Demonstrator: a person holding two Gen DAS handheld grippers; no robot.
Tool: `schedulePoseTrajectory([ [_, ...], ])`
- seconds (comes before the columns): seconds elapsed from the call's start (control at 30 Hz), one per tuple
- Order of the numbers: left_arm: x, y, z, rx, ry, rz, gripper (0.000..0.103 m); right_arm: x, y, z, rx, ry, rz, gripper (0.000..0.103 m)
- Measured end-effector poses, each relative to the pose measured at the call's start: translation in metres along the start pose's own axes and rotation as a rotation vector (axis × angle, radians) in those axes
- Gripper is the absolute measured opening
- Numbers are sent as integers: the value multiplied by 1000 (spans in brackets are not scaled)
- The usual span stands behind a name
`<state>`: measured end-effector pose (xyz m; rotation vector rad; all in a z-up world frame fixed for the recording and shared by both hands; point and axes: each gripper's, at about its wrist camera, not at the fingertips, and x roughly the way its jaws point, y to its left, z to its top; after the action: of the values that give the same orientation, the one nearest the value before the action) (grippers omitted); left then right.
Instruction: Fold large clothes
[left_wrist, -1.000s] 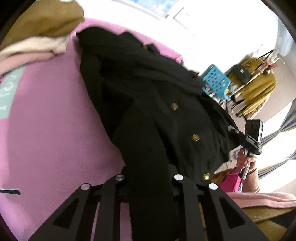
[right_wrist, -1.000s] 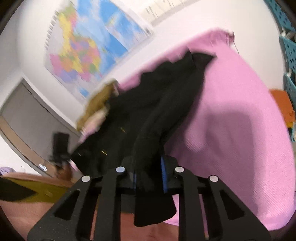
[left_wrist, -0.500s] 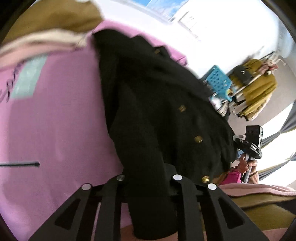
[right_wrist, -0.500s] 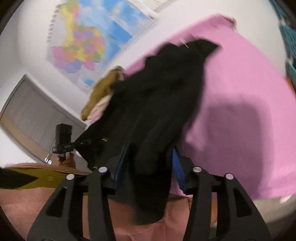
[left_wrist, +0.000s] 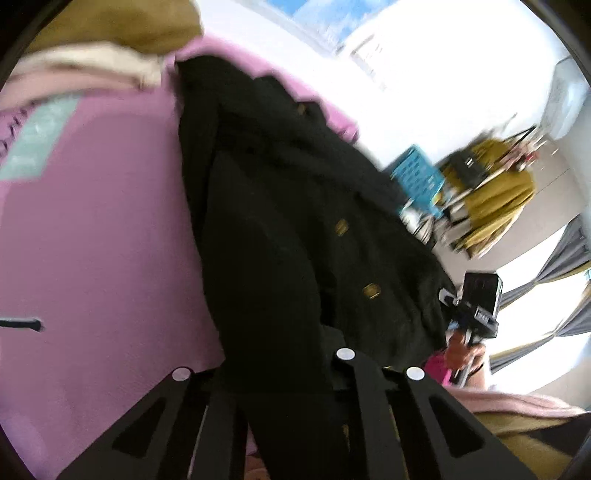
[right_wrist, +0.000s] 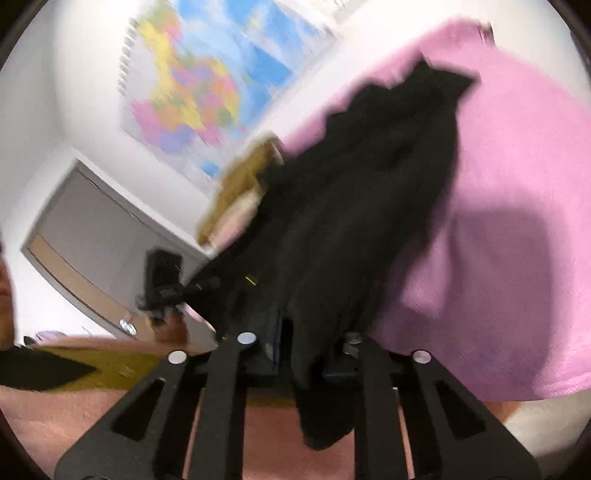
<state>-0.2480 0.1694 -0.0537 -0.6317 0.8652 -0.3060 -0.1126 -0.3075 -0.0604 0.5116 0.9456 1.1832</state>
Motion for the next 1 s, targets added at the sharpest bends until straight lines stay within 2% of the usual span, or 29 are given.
schedulePoseTrajectory([
  [0.07, -23, -11, 4, 20, -70, -24, 6, -22, 22, 6, -39, -96, 35, 11],
  [0.17, -50, -29, 9, 65, -145, -44, 6, -48, 53, 12, -114, -184, 52, 10],
  [0.27, -77, -46, 7, 114, -211, -81, 6, -67, 87, 10, -206, -248, 95, 10],
  [0.33, -91, -52, 2, 136, -241, -111, 6, -69, 99, 9, -234, -254, 127, 10],
  [0.43, -93, -40, -6, 109, -211, -126, 6, -59, 94, 4, -205, -216, 90, 11],
  [0.53, -78, -23, -11, 45, -156, -111, 6, -40, 70, -1, -100, -167, 55, 11],
  [0.67, -73, -17, -5, 13, -134, -128, 6, -38, 70, 2, -74, -185, 45, 11],
  [0.83, -74, -29, 28, 41, -117, -108, 6, -42, 77, 31, -79, -215, 43, 11],
  [1.0, -64, -38, 78, 55, -95, -96, 8, -33, 64, 83, -46, -233, 22, 13],
])
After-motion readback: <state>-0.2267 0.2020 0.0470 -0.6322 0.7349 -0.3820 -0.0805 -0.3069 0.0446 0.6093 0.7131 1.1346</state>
